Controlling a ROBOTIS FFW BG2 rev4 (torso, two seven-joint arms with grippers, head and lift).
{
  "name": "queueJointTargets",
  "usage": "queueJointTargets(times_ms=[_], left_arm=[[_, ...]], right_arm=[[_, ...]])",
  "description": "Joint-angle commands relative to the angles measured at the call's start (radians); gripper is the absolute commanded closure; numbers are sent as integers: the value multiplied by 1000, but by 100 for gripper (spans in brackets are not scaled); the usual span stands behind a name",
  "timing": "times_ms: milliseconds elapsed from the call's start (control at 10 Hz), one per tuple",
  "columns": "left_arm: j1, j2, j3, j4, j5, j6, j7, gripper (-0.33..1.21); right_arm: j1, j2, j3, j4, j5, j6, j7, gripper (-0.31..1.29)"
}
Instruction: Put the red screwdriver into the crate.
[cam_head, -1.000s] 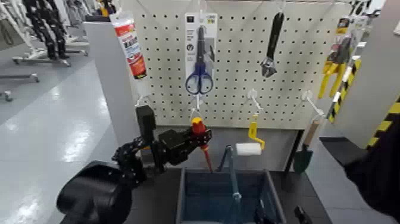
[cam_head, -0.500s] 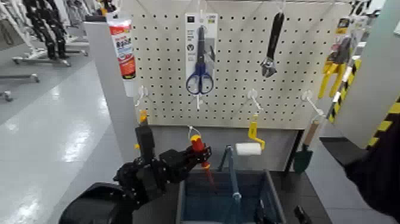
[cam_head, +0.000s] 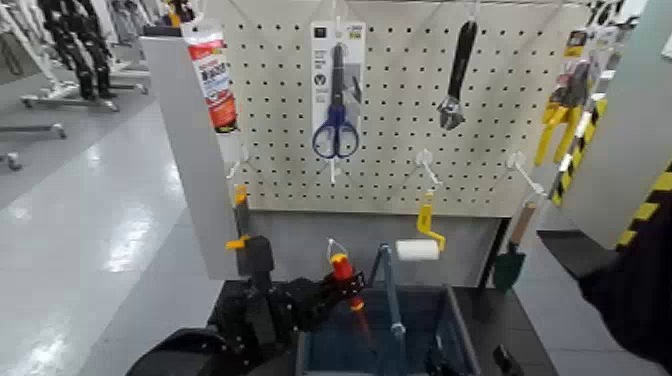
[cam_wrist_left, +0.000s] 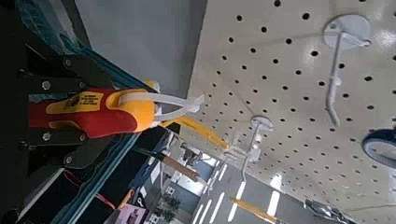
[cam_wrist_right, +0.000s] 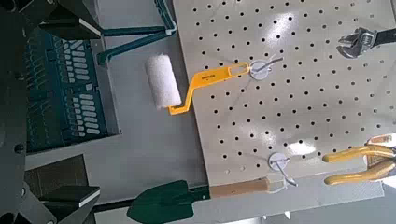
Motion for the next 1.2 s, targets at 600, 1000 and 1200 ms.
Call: queueJointTargets(times_ms=[600,1000,1200], left_arm=[[-3,0,-44,18,125,32,90,47],[6,9,24,-84,13,10,94,46],[32,15,57,-169,-91,-8,133,46]], right_arm=[[1,-1,-3,2,-9,-7,0,13],[1,-3,-3,4,-11,-10,0,13],[1,-3,-5,4,-12,-11,0,13]])
